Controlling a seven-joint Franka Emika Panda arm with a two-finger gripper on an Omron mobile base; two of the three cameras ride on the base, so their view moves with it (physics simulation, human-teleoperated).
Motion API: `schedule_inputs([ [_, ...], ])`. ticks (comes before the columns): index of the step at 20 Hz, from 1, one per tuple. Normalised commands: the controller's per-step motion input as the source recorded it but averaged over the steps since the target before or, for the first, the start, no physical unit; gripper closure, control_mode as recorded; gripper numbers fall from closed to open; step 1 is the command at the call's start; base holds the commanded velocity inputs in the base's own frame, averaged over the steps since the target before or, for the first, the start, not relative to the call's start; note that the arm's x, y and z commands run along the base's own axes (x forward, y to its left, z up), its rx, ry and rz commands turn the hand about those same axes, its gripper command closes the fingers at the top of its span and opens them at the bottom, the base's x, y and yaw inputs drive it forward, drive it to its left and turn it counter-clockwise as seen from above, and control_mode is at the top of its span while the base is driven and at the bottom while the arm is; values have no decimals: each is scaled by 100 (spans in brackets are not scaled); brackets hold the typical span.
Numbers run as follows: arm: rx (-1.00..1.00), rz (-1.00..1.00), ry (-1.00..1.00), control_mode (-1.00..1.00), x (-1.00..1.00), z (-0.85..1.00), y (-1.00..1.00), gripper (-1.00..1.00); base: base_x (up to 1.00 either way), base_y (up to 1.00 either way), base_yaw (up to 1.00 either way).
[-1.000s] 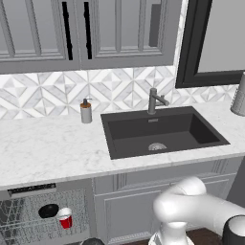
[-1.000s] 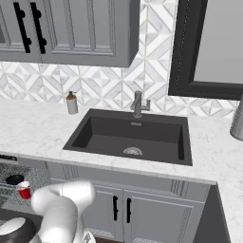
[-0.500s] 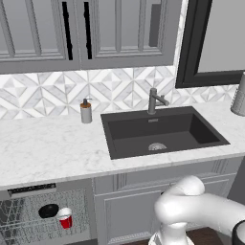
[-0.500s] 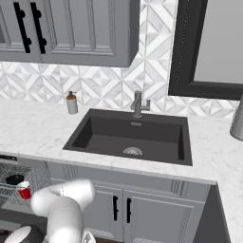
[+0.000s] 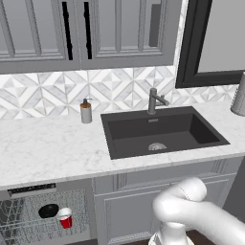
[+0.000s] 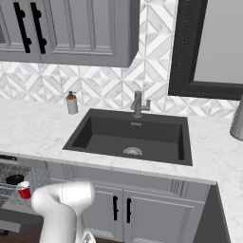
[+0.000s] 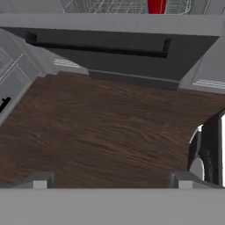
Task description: Pick up the cup and bowl from the counter, place them in the dishwasher, and close the dishwasher door.
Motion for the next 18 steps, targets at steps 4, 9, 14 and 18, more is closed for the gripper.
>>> schedule_inputs([
  [4, -2, -5, -38, -100, -5, -57, 13, -100, 0, 0, 0],
  [9, -1, -5, -40, -100, -1, -67, 14, -100, 0, 0, 0],
  [14, -1, 0, -24, -100, 0, -76, 31, -100, 0, 0, 0],
  [18, 0, -2, -17, -100, 31, -43, 39, -100, 0, 0, 0],
])
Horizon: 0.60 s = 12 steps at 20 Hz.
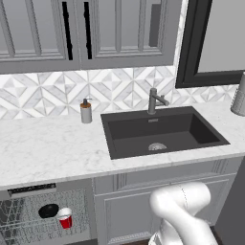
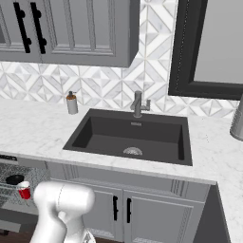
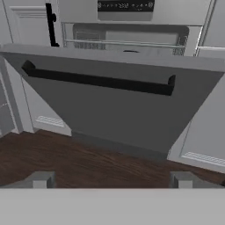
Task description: Pick up the cup and bowl from the counter, place them in the dishwasher, and close the dishwasher door.
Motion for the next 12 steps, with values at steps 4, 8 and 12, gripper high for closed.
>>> schedule_inputs([
  [4, 0, 0, -4, -100, 74, -47, 8, -100, 0, 0, 0],
  [8, 3, 0, -2, -100, 81, -49, 0, -100, 0, 0, 0],
  [12, 3, 11, -11, -100, 59, -52, -16, -100, 0, 0, 0],
])
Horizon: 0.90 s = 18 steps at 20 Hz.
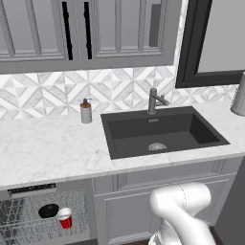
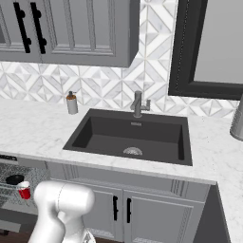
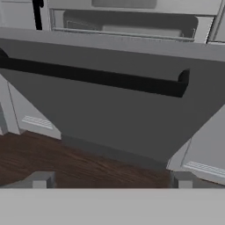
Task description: Pick up the cup and bowl from the counter, place them in the dishwasher, and close the dishwasher door.
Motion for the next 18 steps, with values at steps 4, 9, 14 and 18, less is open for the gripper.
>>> schedule_inputs([
  [4, 1, 22, -19, -100, 54, -44, -32, -100, 0, 0, 0],
  [9, 0, 6, -27, -100, 46, -42, 5, -100, 0, 0, 0],
  [14, 0, 0, -10, -100, 53, -47, 18, -100, 0, 0, 0],
  [18, 0, 0, -8, -100, 65, -60, 9, -100, 0, 0, 0],
])
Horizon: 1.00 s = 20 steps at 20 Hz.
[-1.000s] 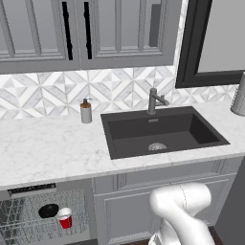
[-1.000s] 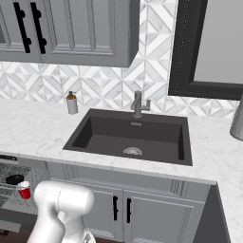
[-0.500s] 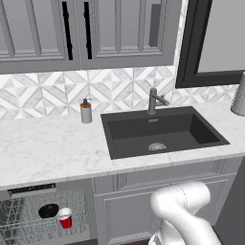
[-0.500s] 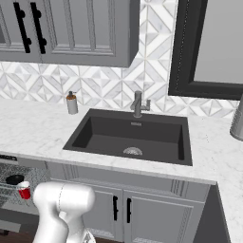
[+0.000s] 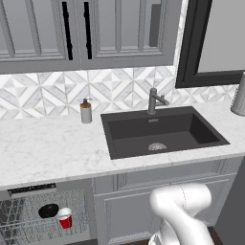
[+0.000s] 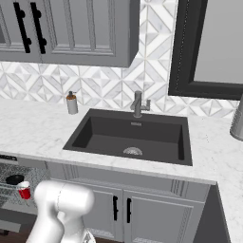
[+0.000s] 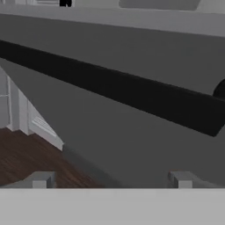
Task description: Pick up the cup and bowl from the counter, place them in the dishwasher, and close the dishwasher door.
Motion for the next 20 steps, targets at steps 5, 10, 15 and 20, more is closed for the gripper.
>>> schedule_inputs([
  [5, 0, 0, -18, -100, 71, -55, 0, -100, 0, 0, 0],
  [10, 0, 0, -28, -100, 81, -54, 0, -100, 0, 0, 0],
  [15, 2, 0, -36, -100, 80, -43, -18, -100, 0, 0, 0],
  [20, 10, -3, -36, -100, 97, -14, -47, -100, 0, 0, 0],
])
